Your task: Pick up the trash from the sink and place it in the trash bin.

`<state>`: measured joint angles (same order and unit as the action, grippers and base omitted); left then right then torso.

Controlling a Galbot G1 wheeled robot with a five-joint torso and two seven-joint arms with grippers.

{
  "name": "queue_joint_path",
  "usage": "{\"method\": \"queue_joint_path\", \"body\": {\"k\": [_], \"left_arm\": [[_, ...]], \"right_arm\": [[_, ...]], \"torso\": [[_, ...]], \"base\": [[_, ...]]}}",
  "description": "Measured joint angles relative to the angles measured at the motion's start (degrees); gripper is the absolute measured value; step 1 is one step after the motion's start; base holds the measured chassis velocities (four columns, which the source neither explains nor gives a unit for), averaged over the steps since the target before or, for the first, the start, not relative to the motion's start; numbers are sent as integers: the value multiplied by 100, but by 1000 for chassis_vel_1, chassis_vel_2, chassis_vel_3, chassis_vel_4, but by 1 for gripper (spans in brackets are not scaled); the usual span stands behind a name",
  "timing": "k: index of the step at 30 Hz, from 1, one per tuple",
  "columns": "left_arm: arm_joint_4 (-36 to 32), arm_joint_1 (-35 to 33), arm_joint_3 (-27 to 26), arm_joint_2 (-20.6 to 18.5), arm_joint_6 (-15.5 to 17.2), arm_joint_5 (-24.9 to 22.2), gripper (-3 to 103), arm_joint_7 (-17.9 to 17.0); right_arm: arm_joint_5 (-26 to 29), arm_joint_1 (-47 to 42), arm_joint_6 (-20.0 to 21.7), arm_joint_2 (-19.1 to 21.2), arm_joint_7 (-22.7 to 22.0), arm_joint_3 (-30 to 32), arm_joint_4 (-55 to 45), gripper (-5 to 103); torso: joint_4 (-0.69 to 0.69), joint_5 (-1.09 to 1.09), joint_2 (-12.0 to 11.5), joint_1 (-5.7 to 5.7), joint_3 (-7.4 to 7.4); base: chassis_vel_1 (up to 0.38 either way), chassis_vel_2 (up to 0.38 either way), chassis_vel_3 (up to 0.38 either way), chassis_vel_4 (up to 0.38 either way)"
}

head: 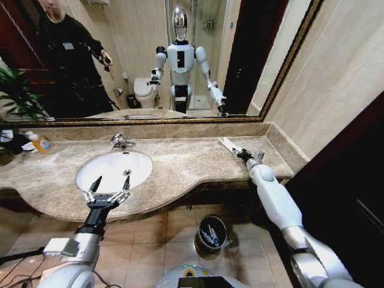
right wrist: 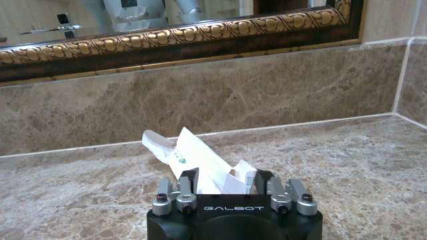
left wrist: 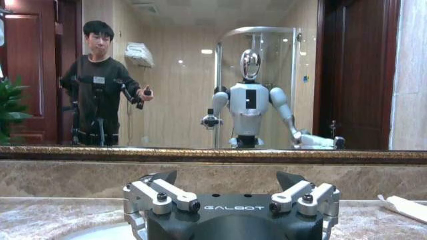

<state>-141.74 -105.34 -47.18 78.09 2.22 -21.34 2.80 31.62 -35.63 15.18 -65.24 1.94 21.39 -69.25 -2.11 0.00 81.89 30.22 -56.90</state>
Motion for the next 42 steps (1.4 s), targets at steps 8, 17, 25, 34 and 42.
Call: {"method": "queue_joint_path", "body": {"k": [8,17,25,34,42], "left_arm": [[0,0,0,0,0,0,100,0],[0,0,0,0,0,0,100,0],[0,0,0,0,0,0,100,0],[0,0,0,0,0,0,100,1],[0,-1,0,0,0,0,100,-1]], "right_arm": [[-9,-32,11,-10,-5,-6,-52,33],[-117,-193,-30,36,49,30,-228,13],[75,-751,47,322,-146,116,-1401,0],[557,-2119,166,800,-503,462,-3411,0],[924,-3581,387,972,-655,1107,-5014,0]], "torso": [[0,0,0,0,0],[0,0,0,0,0],[-1,0,0,0,0],[0,-1,0,0,0],[0,-1,0,0,1]], "base": [[0,0,0,0],[0,0,0,0],[0,0,0,0],[0,0,0,0],[0,0,0,0]]}}
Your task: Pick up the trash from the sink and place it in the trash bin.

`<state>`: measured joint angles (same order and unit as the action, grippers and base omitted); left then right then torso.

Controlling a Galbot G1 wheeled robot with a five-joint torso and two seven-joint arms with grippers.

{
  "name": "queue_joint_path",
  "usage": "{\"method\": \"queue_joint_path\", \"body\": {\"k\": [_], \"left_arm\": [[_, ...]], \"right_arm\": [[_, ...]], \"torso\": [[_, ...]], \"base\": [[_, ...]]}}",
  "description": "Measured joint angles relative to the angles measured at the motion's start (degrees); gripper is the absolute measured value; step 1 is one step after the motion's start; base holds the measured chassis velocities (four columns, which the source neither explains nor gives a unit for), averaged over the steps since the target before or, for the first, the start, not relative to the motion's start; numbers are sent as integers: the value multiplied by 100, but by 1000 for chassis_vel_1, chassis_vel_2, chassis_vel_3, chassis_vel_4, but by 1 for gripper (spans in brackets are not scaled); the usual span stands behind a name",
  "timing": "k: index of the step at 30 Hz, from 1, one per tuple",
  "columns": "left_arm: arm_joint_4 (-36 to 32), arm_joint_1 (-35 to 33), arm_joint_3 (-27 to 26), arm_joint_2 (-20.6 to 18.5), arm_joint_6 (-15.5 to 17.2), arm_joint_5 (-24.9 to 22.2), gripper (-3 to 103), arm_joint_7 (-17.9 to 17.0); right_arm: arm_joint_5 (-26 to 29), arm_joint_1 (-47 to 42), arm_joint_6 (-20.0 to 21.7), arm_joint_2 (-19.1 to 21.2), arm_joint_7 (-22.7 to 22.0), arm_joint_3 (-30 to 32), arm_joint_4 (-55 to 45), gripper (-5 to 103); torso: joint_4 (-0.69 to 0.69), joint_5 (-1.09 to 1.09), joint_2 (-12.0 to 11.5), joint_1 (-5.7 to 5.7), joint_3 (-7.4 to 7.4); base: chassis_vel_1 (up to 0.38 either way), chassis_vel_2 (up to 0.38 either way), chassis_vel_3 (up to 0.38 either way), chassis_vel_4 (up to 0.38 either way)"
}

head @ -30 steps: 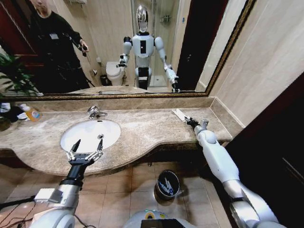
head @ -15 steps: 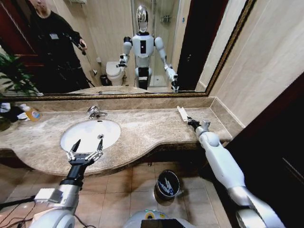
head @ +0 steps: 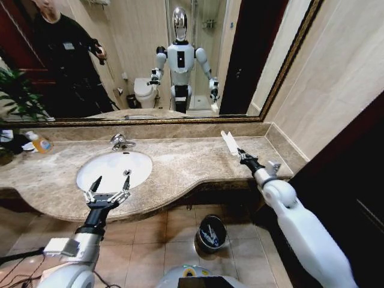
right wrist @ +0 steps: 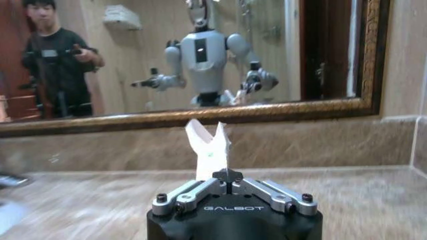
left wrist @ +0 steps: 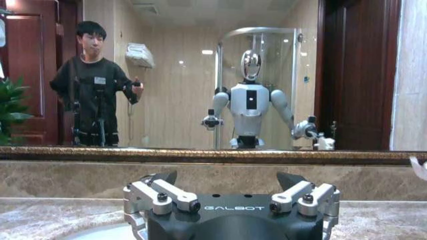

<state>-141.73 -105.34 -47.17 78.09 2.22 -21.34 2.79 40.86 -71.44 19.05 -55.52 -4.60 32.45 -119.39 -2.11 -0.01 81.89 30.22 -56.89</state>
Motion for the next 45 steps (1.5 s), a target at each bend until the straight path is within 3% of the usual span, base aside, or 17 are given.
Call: {"method": "queue_joint_path", "body": {"k": [3,5,7,8,12,13,15,17,18,22,26,29,36,41,45], "left_arm": [[0,0,0,0,0,0,100,1],[-1,0,0,0,0,1,100,1],[0,0,0,0,0,0,100,1],[0,0,0,0,0,0,100,1],[0,1,0,0,0,0,100,0],[0,1,0,0,0,0,100,0],[0,1,0,0,0,0,100,1],[0,1,0,0,0,0,100,1],[0,1,0,0,0,0,100,1],[-1,1,0,0,0,0,100,1],[0,0,0,0,0,0,100,0],[-1,0,0,0,0,0,100,1],[0,1,0,0,0,0,100,1],[0,0,0,0,0,0,100,1],[0,1,0,0,0,0,100,1]], "right_arm": [[-131,-1133,-41,-140,285,541,-759,0],[-198,-1387,-78,-200,353,656,-913,0],[-568,-2424,-314,-516,789,1137,-1406,0],[-568,-2424,-314,-516,789,1137,-1406,0],[-1085,-3663,-713,-1104,2012,1691,-1655,0],[-1085,-3663,-713,-1104,2012,1691,-1655,0],[-1482,-3917,-1007,-1358,2653,1737,-1448,0],[-1879,-3950,-1193,-1534,2952,1595,-1159,0],[-1879,-3950,-1193,-1534,2952,1595,-1159,0],[-2822,-3630,-1373,-1957,3277,1135,-161,0],[-3274,-3457,-1374,-2098,3387,1018,324,0],[-3738,-3033,-1368,-2296,3379,852,1246,0],[-4046,-2393,-1370,-2407,3207,710,2178,0],[-4647,-1539,-1584,-2514,2510,469,3430,0],[-4750,-1258,-1693,-2581,2169,341,3957,0]], "torso": [[1,0,0,0,0],[1,0,0,0,0],[1,1,0,0,0],[1,1,0,0,0],[1,2,1,-1,1],[1,2,1,-1,1],[1,2,1,-1,0],[1,2,1,0,0],[1,2,1,0,0],[-1,0,0,0,0],[0,1,0,1,-1],[0,1,0,0,-1],[0,2,0,0,-1],[0,2,-1,1,-1],[0,1,-1,1,-1]], "base": [[0,0,0,0],[0,0,0,0],[0,0,0,0],[0,0,0,0],[0,0,0,0],[0,0,0,0],[0,0,0,0],[0,0,0,0],[0,0,0,0],[0,0,0,0],[0,0,0,0],[0,0,0,0],[0,0,0,0],[0,0,0,0],[0,0,0,0]]}}
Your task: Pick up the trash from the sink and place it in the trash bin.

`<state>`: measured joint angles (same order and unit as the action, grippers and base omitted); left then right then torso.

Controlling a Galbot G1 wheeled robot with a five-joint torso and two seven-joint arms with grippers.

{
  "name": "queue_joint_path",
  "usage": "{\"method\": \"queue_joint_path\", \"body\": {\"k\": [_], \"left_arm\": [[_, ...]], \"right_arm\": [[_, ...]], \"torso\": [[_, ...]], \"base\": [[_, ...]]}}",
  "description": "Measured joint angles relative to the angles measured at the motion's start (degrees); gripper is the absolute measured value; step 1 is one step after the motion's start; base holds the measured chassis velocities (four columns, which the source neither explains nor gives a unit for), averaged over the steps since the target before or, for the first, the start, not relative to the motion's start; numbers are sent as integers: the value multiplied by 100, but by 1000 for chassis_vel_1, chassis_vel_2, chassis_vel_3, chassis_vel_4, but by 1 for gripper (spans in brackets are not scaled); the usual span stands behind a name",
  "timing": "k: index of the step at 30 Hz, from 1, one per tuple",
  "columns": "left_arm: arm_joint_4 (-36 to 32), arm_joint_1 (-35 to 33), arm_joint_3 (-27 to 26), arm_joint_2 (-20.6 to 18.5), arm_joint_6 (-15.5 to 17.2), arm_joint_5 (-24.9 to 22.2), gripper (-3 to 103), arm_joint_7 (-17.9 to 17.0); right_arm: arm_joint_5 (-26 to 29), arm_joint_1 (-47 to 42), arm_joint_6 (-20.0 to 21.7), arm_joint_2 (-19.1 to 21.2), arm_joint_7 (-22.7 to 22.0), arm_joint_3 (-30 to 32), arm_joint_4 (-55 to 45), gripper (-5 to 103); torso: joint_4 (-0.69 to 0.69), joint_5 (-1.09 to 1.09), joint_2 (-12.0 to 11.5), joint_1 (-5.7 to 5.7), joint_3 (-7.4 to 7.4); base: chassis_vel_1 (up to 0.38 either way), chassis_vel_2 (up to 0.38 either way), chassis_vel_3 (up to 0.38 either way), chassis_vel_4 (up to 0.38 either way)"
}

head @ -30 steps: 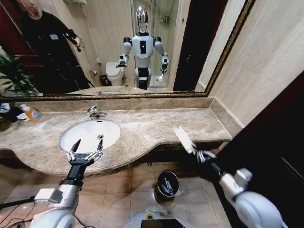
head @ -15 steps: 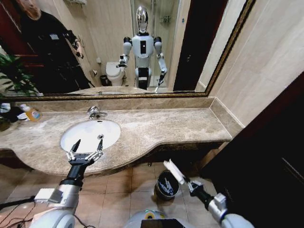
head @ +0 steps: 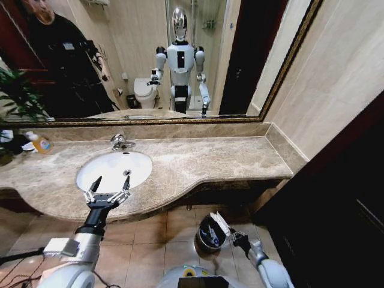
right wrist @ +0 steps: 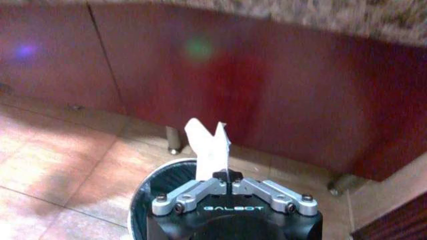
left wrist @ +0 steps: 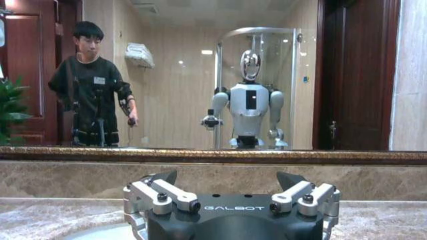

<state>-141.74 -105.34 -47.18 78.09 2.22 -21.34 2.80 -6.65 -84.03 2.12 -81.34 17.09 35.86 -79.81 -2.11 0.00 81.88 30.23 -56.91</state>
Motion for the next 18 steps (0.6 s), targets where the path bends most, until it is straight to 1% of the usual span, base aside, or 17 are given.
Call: {"method": "queue_joint_path", "body": {"k": [2,5,7,10,12,18], "left_arm": [[0,0,0,0,0,0,100,0],[0,0,0,0,0,0,100,0],[0,0,0,0,0,0,100,0],[0,0,0,0,0,0,100,0],[0,0,0,0,0,0,100,0],[0,0,0,0,0,0,100,0]], "right_arm": [[-47,204,-106,-56,-61,-56,363,0],[-108,340,-181,-105,-45,-69,619,0],[-197,524,-307,-193,-19,-73,971,0],[-236,613,-367,-233,-10,-72,1144,0],[-356,787,-490,-288,-6,-32,1496,0],[-470,972,-591,-333,-16,25,1883,0]], "torso": [[0,0,0,0,0],[0,1,0,0,0],[0,1,0,0,0],[0,0,0,0,0],[0,1,0,0,0],[0,0,0,0,0]], "base": [[0,0,0,0],[0,0,0,0],[0,0,0,0],[0,0,0,0],[0,0,0,0],[0,0,0,0]]}}
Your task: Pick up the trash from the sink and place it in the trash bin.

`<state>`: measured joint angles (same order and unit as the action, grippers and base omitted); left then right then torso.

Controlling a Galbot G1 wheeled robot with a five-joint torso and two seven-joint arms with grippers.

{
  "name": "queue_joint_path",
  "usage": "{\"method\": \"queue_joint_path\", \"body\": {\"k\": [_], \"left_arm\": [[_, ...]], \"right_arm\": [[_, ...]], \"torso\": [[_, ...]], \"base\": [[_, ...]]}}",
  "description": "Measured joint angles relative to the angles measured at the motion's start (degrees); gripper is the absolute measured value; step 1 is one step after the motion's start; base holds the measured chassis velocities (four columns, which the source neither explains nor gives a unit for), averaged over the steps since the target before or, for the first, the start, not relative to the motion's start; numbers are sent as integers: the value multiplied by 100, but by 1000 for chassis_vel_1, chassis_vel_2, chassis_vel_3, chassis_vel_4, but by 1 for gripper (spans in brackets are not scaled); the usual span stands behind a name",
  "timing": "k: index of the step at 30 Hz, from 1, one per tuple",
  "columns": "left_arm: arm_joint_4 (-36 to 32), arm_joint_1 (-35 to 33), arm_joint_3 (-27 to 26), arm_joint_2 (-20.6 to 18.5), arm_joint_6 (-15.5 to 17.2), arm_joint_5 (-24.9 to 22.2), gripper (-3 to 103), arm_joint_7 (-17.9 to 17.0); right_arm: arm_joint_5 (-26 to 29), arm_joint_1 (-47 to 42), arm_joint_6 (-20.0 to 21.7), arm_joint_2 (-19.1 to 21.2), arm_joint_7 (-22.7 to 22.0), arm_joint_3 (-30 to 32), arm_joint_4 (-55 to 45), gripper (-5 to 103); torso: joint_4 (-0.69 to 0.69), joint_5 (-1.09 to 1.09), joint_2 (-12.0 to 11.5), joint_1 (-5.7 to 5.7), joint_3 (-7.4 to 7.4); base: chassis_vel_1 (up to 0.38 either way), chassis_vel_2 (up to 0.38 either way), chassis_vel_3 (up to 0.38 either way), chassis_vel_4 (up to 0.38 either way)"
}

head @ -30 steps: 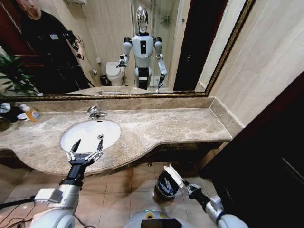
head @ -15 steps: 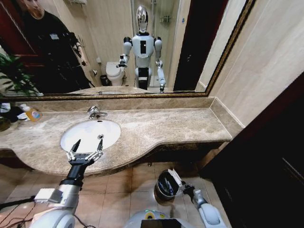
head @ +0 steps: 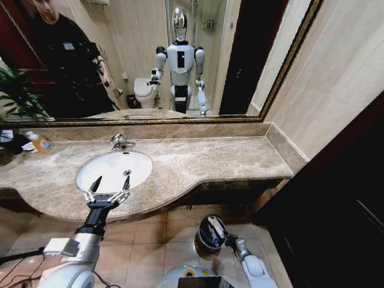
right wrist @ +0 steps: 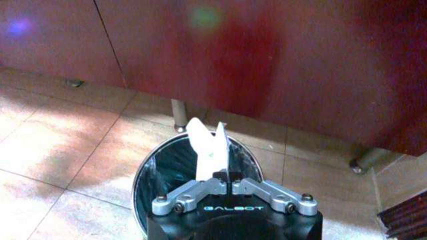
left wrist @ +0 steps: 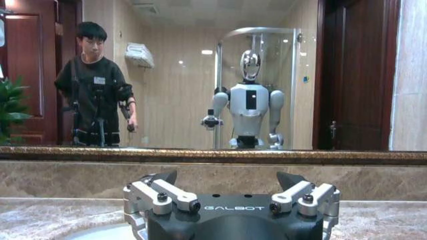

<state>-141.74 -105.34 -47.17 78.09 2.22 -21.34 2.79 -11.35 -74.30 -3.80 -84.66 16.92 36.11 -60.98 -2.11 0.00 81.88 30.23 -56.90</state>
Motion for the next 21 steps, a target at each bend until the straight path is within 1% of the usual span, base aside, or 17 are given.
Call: {"method": "queue_joint_path", "body": {"k": [21], "left_arm": [[0,0,0,0,0,0,100,0]], "right_arm": [[-41,58,-36,-33,27,-5,59,0]], "torso": [[0,0,0,0,0]], "base": [[0,0,0,0]]}}
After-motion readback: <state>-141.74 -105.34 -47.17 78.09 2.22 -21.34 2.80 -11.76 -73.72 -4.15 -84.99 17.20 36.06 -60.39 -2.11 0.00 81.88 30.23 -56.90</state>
